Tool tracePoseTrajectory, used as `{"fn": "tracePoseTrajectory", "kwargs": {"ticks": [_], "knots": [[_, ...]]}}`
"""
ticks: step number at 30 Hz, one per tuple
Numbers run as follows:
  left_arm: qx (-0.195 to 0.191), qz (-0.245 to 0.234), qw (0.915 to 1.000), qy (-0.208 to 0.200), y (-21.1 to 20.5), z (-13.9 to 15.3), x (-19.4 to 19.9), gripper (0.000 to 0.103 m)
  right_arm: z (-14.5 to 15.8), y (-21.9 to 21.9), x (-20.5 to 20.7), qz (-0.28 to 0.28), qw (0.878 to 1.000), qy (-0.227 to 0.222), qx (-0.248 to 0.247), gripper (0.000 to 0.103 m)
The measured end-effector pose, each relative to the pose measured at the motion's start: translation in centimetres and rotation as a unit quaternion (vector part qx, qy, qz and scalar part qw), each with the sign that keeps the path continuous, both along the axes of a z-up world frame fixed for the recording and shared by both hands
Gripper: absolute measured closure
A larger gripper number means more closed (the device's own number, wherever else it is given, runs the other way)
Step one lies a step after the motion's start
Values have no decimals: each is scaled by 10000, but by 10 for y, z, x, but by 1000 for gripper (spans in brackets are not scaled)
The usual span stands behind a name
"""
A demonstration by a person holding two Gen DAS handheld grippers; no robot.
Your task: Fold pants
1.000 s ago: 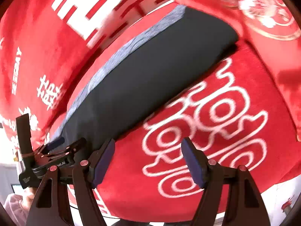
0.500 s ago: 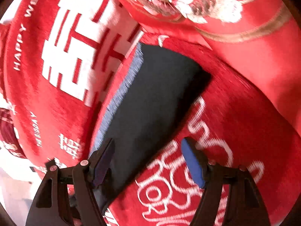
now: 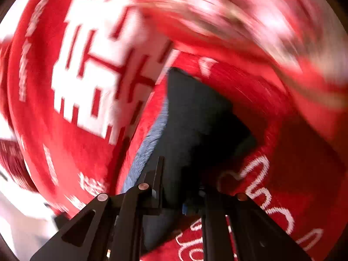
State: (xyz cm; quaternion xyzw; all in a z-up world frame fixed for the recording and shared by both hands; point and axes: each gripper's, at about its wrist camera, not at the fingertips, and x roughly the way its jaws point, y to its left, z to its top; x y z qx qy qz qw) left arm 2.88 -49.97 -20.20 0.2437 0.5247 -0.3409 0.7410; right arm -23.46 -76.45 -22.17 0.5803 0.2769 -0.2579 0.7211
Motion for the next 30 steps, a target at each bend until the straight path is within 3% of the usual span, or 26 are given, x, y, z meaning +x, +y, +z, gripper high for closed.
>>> {"fn": "tracePoseTrajectory", "kwargs": {"ticks": [3,4,6,8,10,14,17,19,20,21,22,27,30], "knots": [[46,-235,9997,-32,-13,-14,-8,52,34,11,17,440,9974,71,-570,91],[151,-327,9992,185,-17,-32,-13,51,41,14,22,531,9962,93,-686,91],[-112,-381,9987,-330,-14,-41,-28,51,51,20,34,758,9934,190,-839,91],[-139,-386,9984,-393,-13,-40,-31,51,62,26,45,933,9895,301,-1064,91],[-279,-207,9994,-39,-10,-41,-20,51,70,31,53,1044,9869,352,-1175,91],[-398,-382,9979,331,-3,-39,-8,49,90,50,75,1412,9762,554,-1549,91],[-538,-272,9950,799,11,-28,3,49,109,71,95,1770,9637,691,-1873,90],[-636,-132,9947,795,34,-13,19,49,121,93,112,2102,9496,837,-2168,90],[-650,-93,9949,767,43,-9,25,44,124,102,118,2232,9440,890,-2264,90],[-654,9,9952,733,61,-2,37,31,127,115,127,2389,9363,977,-2383,90],[-654,103,9952,714,73,1,45,28,129,131,139,2571,9275,1060,-2497,90],[-463,681,9948,596,147,11,94,28,110,205,193,3397,8855,1389,-2851,89],[-206,1055,9931,468,195,7,121,28,74,257,230,3970,8471,1812,-3034,84]]}}
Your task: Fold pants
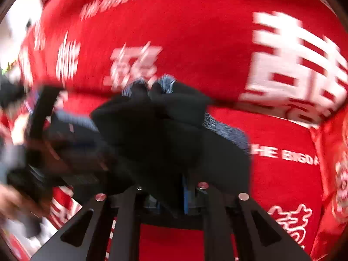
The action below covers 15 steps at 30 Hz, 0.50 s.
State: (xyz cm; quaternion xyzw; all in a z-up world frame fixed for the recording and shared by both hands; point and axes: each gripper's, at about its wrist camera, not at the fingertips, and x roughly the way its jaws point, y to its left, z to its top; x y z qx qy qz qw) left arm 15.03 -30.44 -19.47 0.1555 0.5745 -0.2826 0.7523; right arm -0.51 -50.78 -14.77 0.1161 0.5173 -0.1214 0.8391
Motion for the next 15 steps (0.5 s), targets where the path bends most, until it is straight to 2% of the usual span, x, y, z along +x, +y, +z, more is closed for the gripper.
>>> {"fn": "tracePoseTrajectory", "kwargs": {"ticks": [3,4,5,6,7,9,11,12,14,15], "knots": [[260,290,9992,-6,49,-12,23,28,-45,47,26,421,9960,633,-470,77],[307,299,9991,-34,56,-15,27,28,-59,62,30,526,9921,834,-772,76],[347,298,9989,-52,61,-18,29,28,-71,79,35,654,9848,1036,-1230,70],[384,291,9988,-58,65,-21,32,28,-76,88,37,744,9792,1159,-1491,62],[402,276,9988,-10,69,-25,35,28,-80,101,38,896,9714,1295,-1778,59],[368,249,9990,38,71,-24,35,28,-72,116,35,1122,9698,1206,-1797,54],[262,146,9995,104,66,-16,32,28,-52,117,24,1217,9789,993,-1308,52],[124,34,9997,188,60,-9,29,28,-39,107,18,1048,9870,882,-838,52],[-78,-141,9993,342,36,-2,25,28,-25,74,6,408,9968,584,360,52],[-194,-259,9985,447,28,3,22,28,-22,45,-6,-257,9916,384,1211,52]]}}
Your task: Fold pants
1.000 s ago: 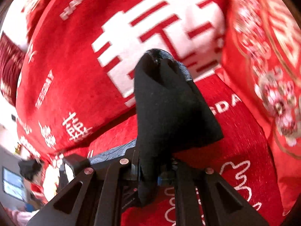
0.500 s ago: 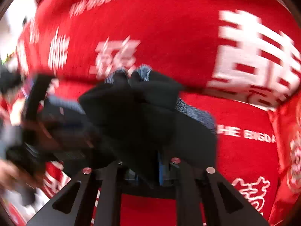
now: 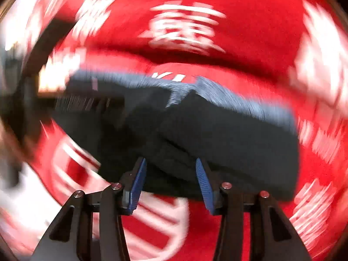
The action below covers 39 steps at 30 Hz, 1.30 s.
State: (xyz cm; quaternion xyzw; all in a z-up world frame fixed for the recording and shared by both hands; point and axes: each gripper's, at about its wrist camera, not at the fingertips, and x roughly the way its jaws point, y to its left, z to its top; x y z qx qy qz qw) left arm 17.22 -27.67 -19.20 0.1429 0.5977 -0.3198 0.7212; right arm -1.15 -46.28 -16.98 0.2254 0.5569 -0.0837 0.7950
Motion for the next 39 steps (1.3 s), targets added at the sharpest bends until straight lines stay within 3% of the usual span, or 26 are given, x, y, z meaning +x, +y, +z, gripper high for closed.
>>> {"fn": "tracePoseTrajectory", "kwargs": {"ticks": [2,4,6,11,13,14,17,18,19,22,24,28,31,32,34,35,37,39], "knots": [[-233,-393,9985,289,-24,6,-12,28,-9,-43,-22,-1058,9872,-134,1186,52],[-352,-711,9957,486,-46,5,-23,28,-31,-78,-47,-2027,9483,-320,2420,52],[-383,-948,9929,611,-64,2,-31,28,-47,-87,-61,-2453,9231,-308,2947,52],[-289,-1240,9890,753,-96,-19,-42,28,-67,-90,-83,-3007,8835,-555,3549,52],[-274,-1212,9885,862,-103,-28,-41,39,-78,-93,-82,-3167,8689,-755,3728,52],[-262,-1201,9879,943,-105,-32,-39,53,-85,-94,-81,-3249,8588,-831,3872,53],[-115,-1151,9886,960,-107,-39,-40,63,-103,-100,-77,-3490,8376,-726,4140,98],[-110,-1159,9892,893,-107,-35,-41,63,-104,-101,-76,-3511,8358,-664,4169,98],[-213,-1192,9896,781,-104,-21,-43,63,-99,-102,-76,-3468,8359,-746,4188,98],[-398,-1235,9904,483,-92,7,-53,63,-65,-98,-71,-2927,8589,-1025,4076,98],[-286,-1249,9913,317,-84,8,-59,63,-57,-87,-65,-2586,8736,-842,4036,98],[402,-969,9942,249,-69,-34,-62,61,-89,-71,-55,-2429,8971,-98,3689,98],[297,-674,9969,273,-62,-34,-57,53,-103,-74,-47,-2282,9001,121,3710,96],[295,-642,9973,197,-61,-29,-56,52,-98,-74,-42,-2078,9078,189,3639,91],[320,-624,9975,85,-60,-18,-53,52,-77,-73,-30,-1396,9286,302,3425,59],[337,-608,9976,23,-60,-14,-52,53,-63,-73,-30,-1077,9360,271,3341,36],[325,-571,9978,-113,-58,-1,-47,53,-23,-81,-32,-585,9495,-126,3079,29],[223,-504,9982,-222,-62,13,-44,52,8,-112,-40,-611,9592,-558,2702,29]]}}
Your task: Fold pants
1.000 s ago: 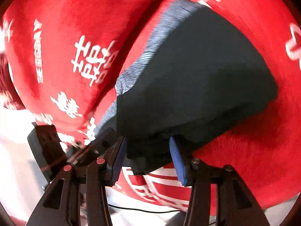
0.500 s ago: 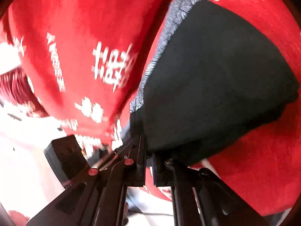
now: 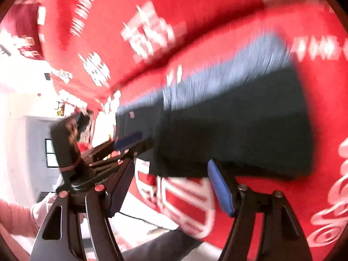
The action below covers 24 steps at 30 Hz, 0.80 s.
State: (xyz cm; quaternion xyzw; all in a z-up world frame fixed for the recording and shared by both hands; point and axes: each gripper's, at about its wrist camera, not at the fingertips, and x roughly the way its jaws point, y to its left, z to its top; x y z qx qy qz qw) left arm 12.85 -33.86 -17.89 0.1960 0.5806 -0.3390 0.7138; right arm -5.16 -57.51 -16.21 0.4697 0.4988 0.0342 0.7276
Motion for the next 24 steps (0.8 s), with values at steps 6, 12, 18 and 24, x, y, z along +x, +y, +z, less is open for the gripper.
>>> {"fn": "tracePoseTrajectory", "kwargs": {"ticks": [6,12,18,24], "knots": [[-197,-202,9996,-66,-56,-6,7,52,-31,-113,-24,-1387,9891,379,-312,30],[220,-329,9992,-63,-76,-53,-8,52,-94,-120,-1,-1219,9880,641,704,68],[360,-570,9977,-111,-58,-68,-29,52,-87,-113,-8,-902,9886,1203,54,74],[237,-263,9994,-39,-51,-61,-23,52,-80,-99,-6,-1239,9808,1424,-498,54]]}}
